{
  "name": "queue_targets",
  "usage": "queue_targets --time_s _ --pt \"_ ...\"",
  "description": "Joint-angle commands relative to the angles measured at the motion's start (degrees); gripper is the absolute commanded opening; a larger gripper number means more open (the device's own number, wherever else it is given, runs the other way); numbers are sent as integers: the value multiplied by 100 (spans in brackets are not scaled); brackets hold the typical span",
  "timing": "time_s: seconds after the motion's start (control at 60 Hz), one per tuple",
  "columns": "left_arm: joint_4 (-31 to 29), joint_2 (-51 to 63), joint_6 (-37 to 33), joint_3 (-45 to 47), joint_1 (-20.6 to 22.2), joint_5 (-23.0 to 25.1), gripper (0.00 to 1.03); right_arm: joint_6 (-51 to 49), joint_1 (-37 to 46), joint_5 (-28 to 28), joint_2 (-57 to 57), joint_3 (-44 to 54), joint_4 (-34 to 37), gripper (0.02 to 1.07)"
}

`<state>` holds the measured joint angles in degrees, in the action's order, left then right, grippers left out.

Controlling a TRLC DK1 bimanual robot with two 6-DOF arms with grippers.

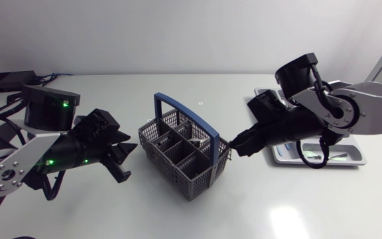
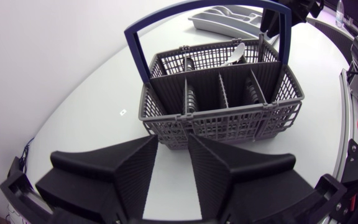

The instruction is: Unload the cutlery basket into the drawer organizer.

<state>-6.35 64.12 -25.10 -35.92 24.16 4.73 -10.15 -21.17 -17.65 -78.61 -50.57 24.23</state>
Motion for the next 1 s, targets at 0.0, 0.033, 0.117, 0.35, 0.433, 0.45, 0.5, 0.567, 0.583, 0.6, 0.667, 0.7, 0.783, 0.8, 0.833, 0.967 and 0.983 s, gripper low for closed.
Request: queue_targets --time_s 0.0,0.033,0.117,0.35,0.433,0.45,0.5,0.567,0.583,0.6,0.667,0.7,0.783,0.8,0.833,0.967,0.983 --pt "-42 -75 128 182 53 63 38 -66 -80 69 -164 -76 3 42" --pt "-42 -92 128 182 53 63 37 -57 -89 69 -190 -85 3 42" --pt "-42 -110 128 191 53 63 37 -48 -107 95 -225 -76 -50 42" --pt "-15 -110 128 235 71 63 37 -22 -203 218 -357 -147 -138 38" --pt "-7 -110 128 244 80 63 37 5 -247 227 -375 -199 -138 38" --pt "-7 -110 128 244 80 63 37 13 -256 236 -375 -208 -138 38" --pt "-7 -110 128 252 80 63 37 22 -327 332 -392 -234 -138 38" --pt "2 -110 128 261 80 63 37 31 -388 394 -418 -252 -146 38" --pt "2 -110 128 261 80 63 37 31 -397 411 -427 -261 -146 38" --pt "2 -110 128 261 80 63 37 31 -423 429 -436 -261 -146 38" --pt "2 -110 128 270 80 63 37 31 -458 473 -445 -270 -155 37" --pt "2 -110 120 270 80 63 37 40 -458 473 -462 -278 -155 34" --pt "2 -119 120 279 80 63 37 48 -458 491 -480 -296 -155 32" --pt "2 -119 111 279 80 63 37 48 -458 499 -489 -305 -155 32" --pt "2 -119 111 279 80 63 37 48 -467 517 -489 -305 -155 30" --pt "11 -119 102 296 71 63 37 57 -511 578 -445 -296 -120 29" --pt "20 -119 102 296 71 63 37 57 -529 605 -436 -287 -120 29"
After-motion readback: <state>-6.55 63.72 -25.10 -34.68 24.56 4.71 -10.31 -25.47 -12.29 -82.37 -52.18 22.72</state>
